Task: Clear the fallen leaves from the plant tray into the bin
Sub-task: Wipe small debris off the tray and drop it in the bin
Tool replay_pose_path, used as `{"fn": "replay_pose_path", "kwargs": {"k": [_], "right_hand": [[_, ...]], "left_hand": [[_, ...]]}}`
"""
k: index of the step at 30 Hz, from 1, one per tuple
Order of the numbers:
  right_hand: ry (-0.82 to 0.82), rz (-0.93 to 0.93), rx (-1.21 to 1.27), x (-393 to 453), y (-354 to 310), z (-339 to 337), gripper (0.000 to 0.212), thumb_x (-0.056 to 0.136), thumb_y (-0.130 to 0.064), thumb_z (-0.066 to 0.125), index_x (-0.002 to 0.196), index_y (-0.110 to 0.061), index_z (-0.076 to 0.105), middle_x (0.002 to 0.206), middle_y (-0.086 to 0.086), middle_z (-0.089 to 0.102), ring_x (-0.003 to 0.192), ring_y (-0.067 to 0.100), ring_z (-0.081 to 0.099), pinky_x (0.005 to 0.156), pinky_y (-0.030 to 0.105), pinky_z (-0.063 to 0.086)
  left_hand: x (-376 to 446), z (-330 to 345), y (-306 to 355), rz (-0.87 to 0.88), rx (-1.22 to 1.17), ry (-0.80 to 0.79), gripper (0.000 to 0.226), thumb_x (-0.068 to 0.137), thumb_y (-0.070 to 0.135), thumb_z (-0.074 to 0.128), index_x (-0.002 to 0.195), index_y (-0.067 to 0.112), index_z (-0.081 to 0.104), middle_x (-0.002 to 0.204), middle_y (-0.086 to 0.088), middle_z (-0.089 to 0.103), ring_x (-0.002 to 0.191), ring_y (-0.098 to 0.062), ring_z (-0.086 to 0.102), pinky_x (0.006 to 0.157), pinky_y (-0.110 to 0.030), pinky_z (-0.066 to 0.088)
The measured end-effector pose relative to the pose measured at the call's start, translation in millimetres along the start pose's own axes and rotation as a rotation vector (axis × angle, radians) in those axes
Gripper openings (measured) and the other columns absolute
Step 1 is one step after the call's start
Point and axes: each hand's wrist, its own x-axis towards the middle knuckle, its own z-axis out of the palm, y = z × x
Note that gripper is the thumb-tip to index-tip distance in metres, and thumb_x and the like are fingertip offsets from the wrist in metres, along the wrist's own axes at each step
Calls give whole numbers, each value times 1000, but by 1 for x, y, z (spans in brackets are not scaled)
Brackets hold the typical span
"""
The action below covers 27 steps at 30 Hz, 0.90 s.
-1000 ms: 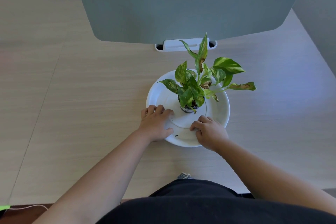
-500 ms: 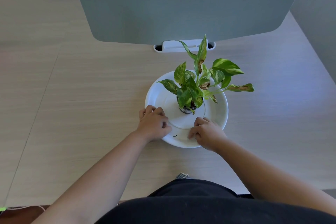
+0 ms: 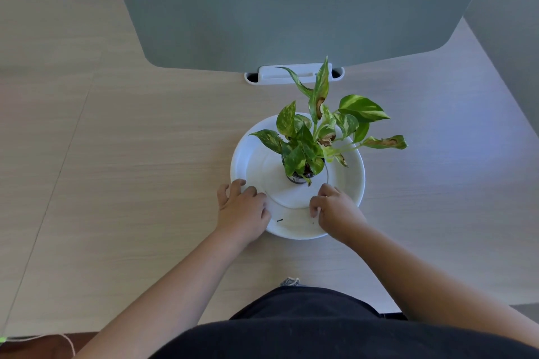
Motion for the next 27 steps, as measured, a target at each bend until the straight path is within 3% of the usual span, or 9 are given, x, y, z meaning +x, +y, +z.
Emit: {"fn": "replay_pose_path", "kwargs": {"k": [4, 7, 12, 15, 18, 21, 23, 27], "right_hand": [[35, 178, -182, -6, 6, -10, 36, 83, -6, 45, 107, -24, 65, 109, -1, 57, 109, 24, 49, 99, 36, 28], [-24, 213, -317, -7, 6, -13, 36, 83, -9, 43, 105, -23, 69, 103, -4, 62, 115, 24, 42, 106, 43, 16], [-142, 254, -236, -1, -7, -7, 31, 83, -11, 43, 91, -23, 71, 89, -7, 68, 113, 21, 40, 99, 45, 19], [-167, 296, 6, 0, -10, -9, 33, 88, -17, 43, 91, -33, 72, 89, -14, 68, 107, 16, 41, 90, 40, 21], [-50, 326, 60, 0, -5, -26, 41, 90, -14, 39, 103, -39, 70, 96, -11, 69, 115, 15, 42, 94, 41, 21], [-16, 331, -111, 0, 0, -36, 39, 89, -17, 37, 102, -32, 71, 92, -6, 62, 120, 21, 38, 95, 42, 22], [-63, 297, -294, 1, -3, -36, 30, 88, -30, 43, 96, -22, 71, 102, -1, 54, 118, 27, 34, 96, 43, 24], [-164, 290, -377, 4, -13, -22, 48, 76, -60, 60, 99, -19, 69, 115, 2, 47, 119, 29, 31, 100, 43, 24]], "left_hand": [[2, -2, 9, 3, 1, -48, 33, 91, 37, 35, 96, 26, 65, 104, 10, 63, 131, -25, 32, 101, -45, -1], [4, -1, 17, 11, -32, -92, 30, 89, 36, 38, 90, 26, 66, 95, 11, 64, 128, -23, 35, 100, -44, -2], [1, 0, 29, -34, -275, -161, 23, 88, 32, 46, 92, 33, 69, 90, 13, 66, 123, -15, 36, 105, -41, 7], [1, 1, 24, -88, -374, -121, 21, 87, 34, 50, 95, 38, 69, 88, 17, 67, 115, -9, 41, 98, -36, 15], [2, -3, 14, -138, -292, -38, 20, 83, 35, 49, 87, 36, 70, 82, 15, 66, 110, -11, 43, 94, -37, 14], [7, -9, 13, -141, -148, -48, 25, 79, 40, 49, 71, 26, 68, 73, 9, 64, 106, -18, 42, 88, -38, 15], [12, -11, 21, -132, -67, -117, 36, 74, 55, 53, 68, 21, 66, 75, 4, 64, 107, -22, 38, 89, -40, 16], [20, -13, 36, -96, 53, -212, 43, 72, 62, 61, 77, 20, 60, 82, 0, 54, 113, -29, 33, 93, -42, 17]]}}
